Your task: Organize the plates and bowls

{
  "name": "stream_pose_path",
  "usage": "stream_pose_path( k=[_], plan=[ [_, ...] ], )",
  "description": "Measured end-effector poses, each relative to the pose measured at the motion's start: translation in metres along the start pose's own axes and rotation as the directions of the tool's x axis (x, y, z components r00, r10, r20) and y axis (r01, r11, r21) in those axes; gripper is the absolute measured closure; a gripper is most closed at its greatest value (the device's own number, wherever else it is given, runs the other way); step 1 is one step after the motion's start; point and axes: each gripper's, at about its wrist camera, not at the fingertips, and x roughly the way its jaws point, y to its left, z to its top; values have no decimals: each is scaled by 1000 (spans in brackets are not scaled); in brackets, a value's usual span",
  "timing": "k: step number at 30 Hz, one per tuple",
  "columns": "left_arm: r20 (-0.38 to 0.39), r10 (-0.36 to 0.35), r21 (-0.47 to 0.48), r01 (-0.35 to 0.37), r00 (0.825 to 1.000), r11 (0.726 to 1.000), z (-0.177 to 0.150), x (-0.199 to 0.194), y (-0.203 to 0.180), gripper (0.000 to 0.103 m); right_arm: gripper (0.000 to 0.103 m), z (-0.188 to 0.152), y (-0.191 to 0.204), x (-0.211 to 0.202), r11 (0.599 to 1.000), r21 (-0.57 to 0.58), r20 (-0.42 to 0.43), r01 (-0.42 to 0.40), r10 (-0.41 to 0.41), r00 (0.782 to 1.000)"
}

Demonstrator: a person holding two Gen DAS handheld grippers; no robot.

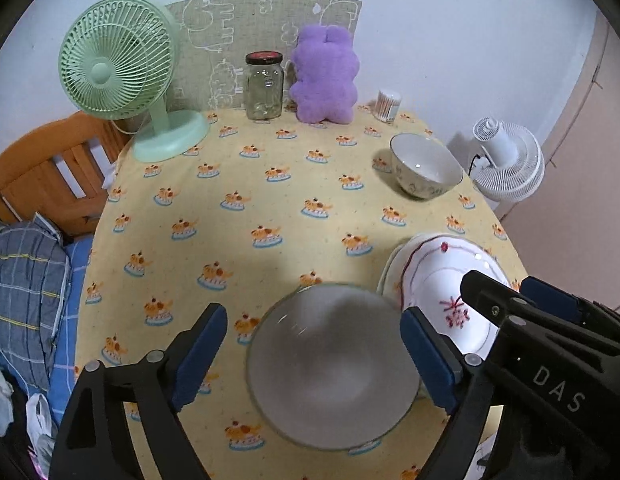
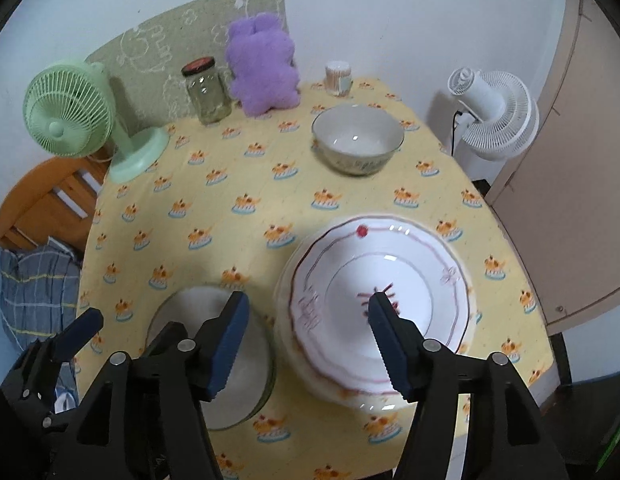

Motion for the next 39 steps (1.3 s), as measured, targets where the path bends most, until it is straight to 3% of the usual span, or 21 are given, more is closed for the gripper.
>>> stream_pose_path(
  k=[8,16,20,26,31,35,39],
  plan=[
    [11,60,-36,-60,998,998,26,20,-41,13,36,32,-35,13,998,-35,15,-45,46,999],
    [28,87,-124,-83,996,989,53,47,-83,15,36,86,-79,39,983,-165,37,-85,92,995],
    [24,135,-166,-129,991,978,69,68,-102,15,36,105,-93,53,975,-200,43,-97,108,993],
    [19,194,-150,-189,981,970,96,98,-129,14,36,139,-111,86,958,-234,15,-165,173,985],
    [41,260,-119,-254,965,960,116,119,-145,15,36,161,-116,111,955,-243,14,-168,177,984],
    [28,230,-135,-224,973,965,134,144,-148,21,36,178,-121,134,959,-231,19,-167,176,984],
    [19,259,-137,-254,966,957,144,167,-153,24,36,187,-120,156,958,-249,22,-139,149,989]
  ],
)
